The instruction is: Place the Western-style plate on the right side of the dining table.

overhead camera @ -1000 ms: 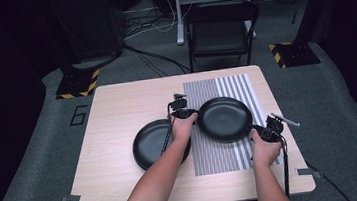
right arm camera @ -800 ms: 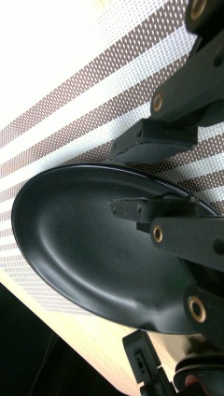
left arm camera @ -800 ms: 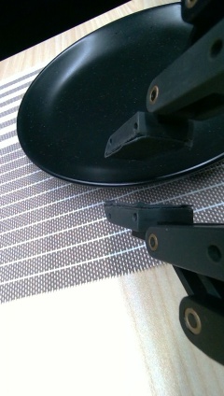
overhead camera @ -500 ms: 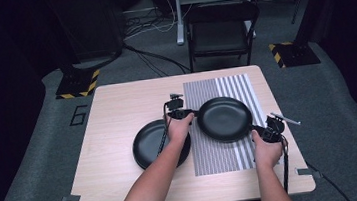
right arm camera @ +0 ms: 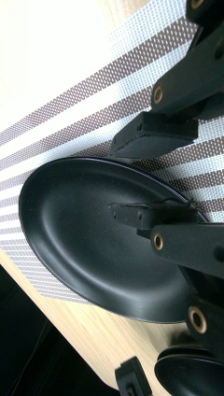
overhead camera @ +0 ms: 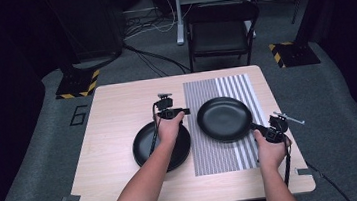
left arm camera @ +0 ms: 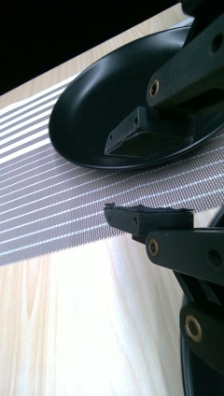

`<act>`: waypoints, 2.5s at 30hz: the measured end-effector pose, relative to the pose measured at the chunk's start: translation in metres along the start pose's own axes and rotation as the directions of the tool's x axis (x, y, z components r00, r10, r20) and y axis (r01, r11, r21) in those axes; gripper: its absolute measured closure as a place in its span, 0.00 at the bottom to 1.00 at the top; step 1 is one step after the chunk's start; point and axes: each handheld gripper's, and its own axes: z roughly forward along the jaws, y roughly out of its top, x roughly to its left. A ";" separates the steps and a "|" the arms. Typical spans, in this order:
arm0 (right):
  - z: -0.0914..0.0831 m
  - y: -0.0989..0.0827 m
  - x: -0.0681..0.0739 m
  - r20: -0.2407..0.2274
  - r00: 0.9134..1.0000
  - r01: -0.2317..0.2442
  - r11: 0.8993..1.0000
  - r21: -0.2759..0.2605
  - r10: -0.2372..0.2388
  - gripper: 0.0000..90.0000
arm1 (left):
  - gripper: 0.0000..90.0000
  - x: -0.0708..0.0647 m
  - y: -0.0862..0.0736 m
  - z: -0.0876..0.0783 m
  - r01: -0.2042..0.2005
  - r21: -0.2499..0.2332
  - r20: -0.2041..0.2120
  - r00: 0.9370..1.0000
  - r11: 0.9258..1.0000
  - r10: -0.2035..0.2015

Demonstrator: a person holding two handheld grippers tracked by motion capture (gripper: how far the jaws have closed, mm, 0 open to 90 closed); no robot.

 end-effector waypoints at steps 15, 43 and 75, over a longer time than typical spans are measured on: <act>-0.016 0.003 0.002 -0.026 0.997 0.074 0.997 -0.003 -0.074 0.73 | 0.71 0.034 0.010 -0.063 -0.033 -0.060 -0.042 0.999 0.998 0.031; -0.051 -0.016 -0.009 -0.095 0.971 0.221 0.975 0.030 -0.218 0.61 | 0.57 0.103 -0.031 -0.127 -0.065 -0.042 -0.011 0.998 0.997 0.065; -0.054 -0.054 -0.023 -0.085 0.931 0.359 0.933 0.033 -0.355 0.47 | 0.46 0.165 -0.084 -0.180 -0.071 -0.101 -0.064 0.996 0.992 0.065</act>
